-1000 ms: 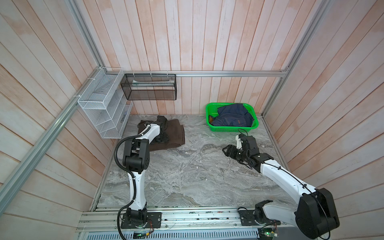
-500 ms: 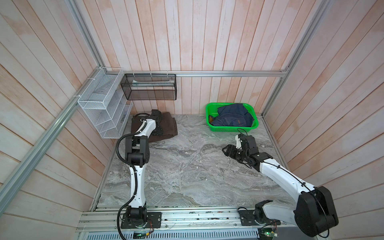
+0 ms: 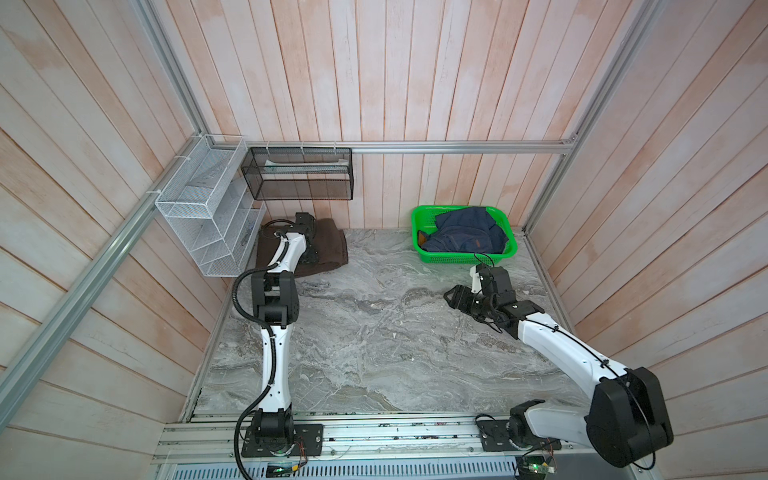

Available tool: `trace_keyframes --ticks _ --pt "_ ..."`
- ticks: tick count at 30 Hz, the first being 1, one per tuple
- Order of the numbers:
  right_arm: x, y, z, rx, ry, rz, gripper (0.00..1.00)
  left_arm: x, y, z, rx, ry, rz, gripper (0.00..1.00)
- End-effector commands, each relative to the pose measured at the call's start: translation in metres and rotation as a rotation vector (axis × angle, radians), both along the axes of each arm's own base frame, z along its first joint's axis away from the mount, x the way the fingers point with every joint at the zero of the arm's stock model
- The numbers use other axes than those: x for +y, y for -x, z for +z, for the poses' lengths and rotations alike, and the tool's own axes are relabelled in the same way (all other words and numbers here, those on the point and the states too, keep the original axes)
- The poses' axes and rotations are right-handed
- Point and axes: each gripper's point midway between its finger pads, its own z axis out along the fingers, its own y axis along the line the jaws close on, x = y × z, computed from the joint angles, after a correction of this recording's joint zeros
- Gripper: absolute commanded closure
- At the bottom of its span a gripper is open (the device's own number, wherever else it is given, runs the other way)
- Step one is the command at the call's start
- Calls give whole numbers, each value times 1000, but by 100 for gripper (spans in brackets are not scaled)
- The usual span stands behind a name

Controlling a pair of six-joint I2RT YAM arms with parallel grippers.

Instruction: Fold and stack the trousers

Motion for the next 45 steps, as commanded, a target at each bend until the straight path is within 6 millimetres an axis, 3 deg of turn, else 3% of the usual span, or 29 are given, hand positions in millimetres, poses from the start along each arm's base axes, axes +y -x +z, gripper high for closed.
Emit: trace_keyframes --ticks 1,5,9,14,17,21,25,30,34,39,45 --pt "-2 -10 8 -28 10 -19 35 -18 14 29 -1 29 -57 11" --pt "-8 -17 14 -75 46 -33 35 -42 20 98 -150 25 -100 8" --pt "-27 -28 27 -198 160 -68 35 -62 45 171 -354 47 -129 4" --pt "-63 -36 50 -436 300 -184 35 -60 97 220 -611 97 -122 0" --pt "-79 -36 58 -526 349 -234 35 -55 127 233 -724 104 -113 0" --pt "-91 -37 59 -578 412 -263 34 -48 154 230 -773 105 -90 0" --pt "-103 -34 58 -631 492 -291 34 -36 176 209 -798 122 -19 0" --pt "-131 -17 59 -760 575 -373 33 -17 208 176 -883 111 80 0" --pt "-161 -5 54 -790 608 -456 32 -4 230 163 -974 102 147 0" --pt "-191 4 43 -784 610 -546 32 5 243 158 -1046 71 177 0" --pt "-202 2 32 -789 639 -581 32 11 247 149 -1057 36 193 0"
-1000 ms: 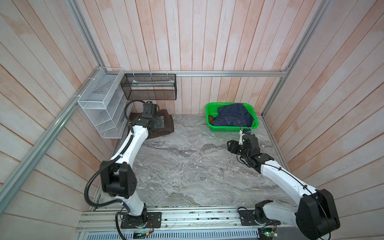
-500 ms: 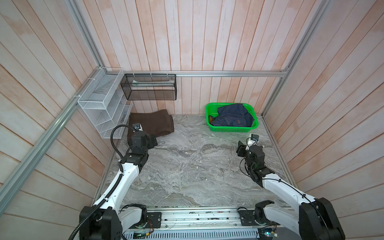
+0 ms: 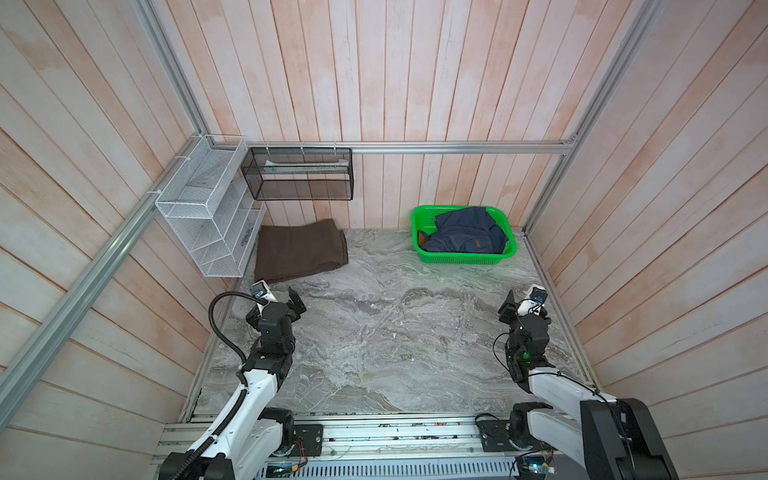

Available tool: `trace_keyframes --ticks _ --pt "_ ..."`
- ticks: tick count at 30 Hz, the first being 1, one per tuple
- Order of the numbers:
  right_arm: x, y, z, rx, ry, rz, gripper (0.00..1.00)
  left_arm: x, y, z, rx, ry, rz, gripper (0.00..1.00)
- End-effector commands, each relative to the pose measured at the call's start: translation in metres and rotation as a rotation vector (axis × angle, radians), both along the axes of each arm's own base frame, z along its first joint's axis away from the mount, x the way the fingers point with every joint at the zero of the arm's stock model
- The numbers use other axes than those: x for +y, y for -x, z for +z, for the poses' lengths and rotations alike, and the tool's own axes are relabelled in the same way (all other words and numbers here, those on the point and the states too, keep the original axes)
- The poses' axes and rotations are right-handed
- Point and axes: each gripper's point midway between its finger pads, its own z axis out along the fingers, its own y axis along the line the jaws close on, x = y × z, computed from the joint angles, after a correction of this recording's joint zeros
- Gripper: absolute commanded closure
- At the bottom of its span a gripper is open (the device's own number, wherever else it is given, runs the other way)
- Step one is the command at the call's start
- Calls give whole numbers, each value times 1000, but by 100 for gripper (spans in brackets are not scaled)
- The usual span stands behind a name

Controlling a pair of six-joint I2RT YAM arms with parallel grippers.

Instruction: Fold and stack the trousers

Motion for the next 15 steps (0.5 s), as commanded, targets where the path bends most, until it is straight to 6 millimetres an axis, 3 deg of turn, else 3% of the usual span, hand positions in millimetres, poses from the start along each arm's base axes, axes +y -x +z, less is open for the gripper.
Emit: trace_keyframes --ticks 1,15 --pt "-7 1 7 -67 20 -34 32 10 3 11 -85 -11 54 0" --pt "-1 -15 -25 -50 39 38 31 31 14 -8 -130 -72 110 0"
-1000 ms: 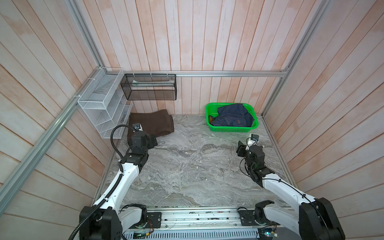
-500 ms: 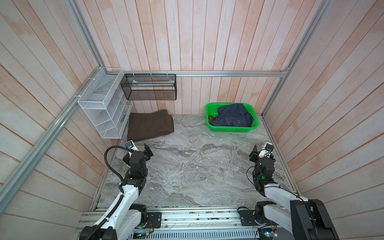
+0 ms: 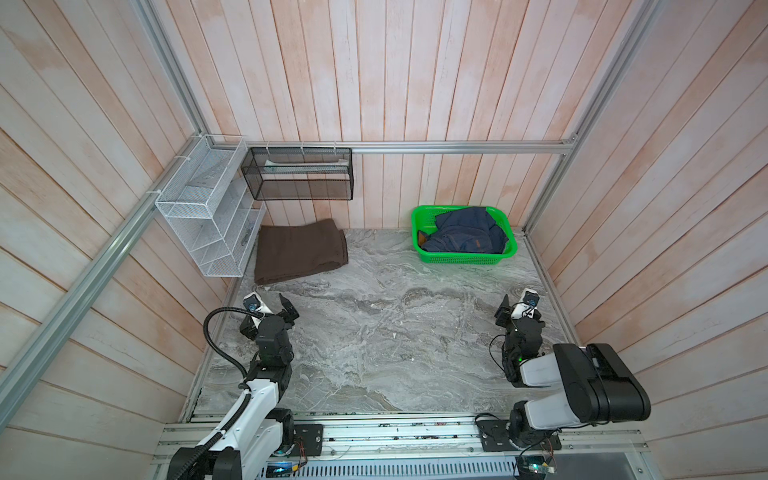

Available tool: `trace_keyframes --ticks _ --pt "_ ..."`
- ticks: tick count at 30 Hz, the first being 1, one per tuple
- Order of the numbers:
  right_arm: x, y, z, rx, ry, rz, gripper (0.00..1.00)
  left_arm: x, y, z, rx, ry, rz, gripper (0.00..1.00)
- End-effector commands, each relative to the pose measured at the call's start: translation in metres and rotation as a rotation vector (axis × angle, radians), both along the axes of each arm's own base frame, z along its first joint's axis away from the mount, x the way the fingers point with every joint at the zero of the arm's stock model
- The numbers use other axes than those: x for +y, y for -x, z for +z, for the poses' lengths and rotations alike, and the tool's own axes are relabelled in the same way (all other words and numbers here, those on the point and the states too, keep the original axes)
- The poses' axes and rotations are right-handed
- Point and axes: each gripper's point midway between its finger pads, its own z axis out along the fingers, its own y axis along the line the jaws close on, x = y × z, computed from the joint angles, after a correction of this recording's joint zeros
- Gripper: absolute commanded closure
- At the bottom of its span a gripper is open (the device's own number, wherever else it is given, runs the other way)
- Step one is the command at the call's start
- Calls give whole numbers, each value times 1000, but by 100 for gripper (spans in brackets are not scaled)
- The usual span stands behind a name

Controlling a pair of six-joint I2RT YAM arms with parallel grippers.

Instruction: Fold and stack the trousers

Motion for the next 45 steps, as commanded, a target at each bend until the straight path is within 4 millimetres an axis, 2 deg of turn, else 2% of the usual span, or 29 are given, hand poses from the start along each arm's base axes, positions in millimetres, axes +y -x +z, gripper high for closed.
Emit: trace_keyframes --ticks 1,5,8,10,11,13,15,25,32,38,41,42,44,45 --pt "2 -4 16 -86 12 16 31 4 -2 9 -57 -27 14 0" --pt "5 -15 8 -19 10 37 31 4 -6 -2 -46 -41 6 0" --pt "0 -24 5 7 -6 19 30 7 -8 -7 -46 -51 17 0" --pt "0 -24 4 13 -8 22 28 7 -10 -10 -49 -58 6 0" --pt "0 -24 5 11 -8 23 22 7 -12 -10 -53 -62 5 0" --pt "0 -24 5 10 -8 22 18 7 -17 -11 -55 -63 -3 0" --pt "0 -24 4 12 -9 23 2 4 -24 -11 -62 -56 -22 0" --pt "0 -25 4 16 -7 25 2 -4 -49 -20 -61 -63 -71 1" --pt "1 -25 4 18 -7 27 2 -34 -91 -36 80 -106 -257 6" --pt "1 -25 4 17 -6 27 2 -43 -89 -36 72 -132 -302 0" --pt "1 -24 3 19 -6 27 2 -51 -77 -39 0 -147 -378 0" --pt "1 -25 4 18 -6 27 2 -51 -78 -34 -32 -165 -369 0" --pt "0 -25 4 17 -6 26 2 -52 -80 -41 22 -132 -389 0" --pt "1 -25 4 18 -6 27 2 -51 -79 -38 -7 -143 -383 0"
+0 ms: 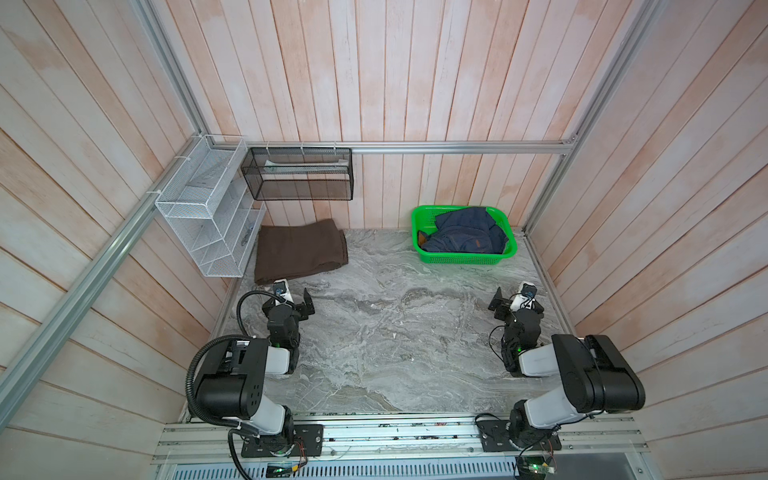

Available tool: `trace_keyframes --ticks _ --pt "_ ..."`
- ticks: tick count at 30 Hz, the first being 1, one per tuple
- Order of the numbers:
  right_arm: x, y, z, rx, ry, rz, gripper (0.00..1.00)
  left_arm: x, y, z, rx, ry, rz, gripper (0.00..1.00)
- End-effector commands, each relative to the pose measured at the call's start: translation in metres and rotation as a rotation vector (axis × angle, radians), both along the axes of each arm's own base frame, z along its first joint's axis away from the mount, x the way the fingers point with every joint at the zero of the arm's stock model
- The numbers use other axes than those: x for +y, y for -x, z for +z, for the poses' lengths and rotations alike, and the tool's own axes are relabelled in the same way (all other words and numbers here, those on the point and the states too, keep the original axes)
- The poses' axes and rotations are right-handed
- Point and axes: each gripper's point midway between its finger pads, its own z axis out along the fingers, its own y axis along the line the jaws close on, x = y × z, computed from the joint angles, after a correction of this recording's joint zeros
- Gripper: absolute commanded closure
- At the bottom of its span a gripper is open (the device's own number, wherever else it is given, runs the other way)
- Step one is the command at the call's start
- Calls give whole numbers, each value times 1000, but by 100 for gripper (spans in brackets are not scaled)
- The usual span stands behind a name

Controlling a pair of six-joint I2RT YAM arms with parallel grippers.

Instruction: Fold and stack the trousers

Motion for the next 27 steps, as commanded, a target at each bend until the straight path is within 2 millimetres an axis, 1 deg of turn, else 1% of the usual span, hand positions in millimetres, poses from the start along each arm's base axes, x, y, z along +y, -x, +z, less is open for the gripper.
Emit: trace_keyframes --ticks 1,3,5,27 --pt "0 -2 4 -7 2 6 2 -6 -4 21 -98 -16 -50 0" --pt "0 -3 4 -7 2 5 2 -6 -4 18 -70 -12 -53 0" --pt "0 -2 4 -7 2 5 2 -6 -4 21 -88 -14 -51 0" --pt "0 -3 4 -6 1 4 2 -6 -4 20 -82 -13 -51 0"
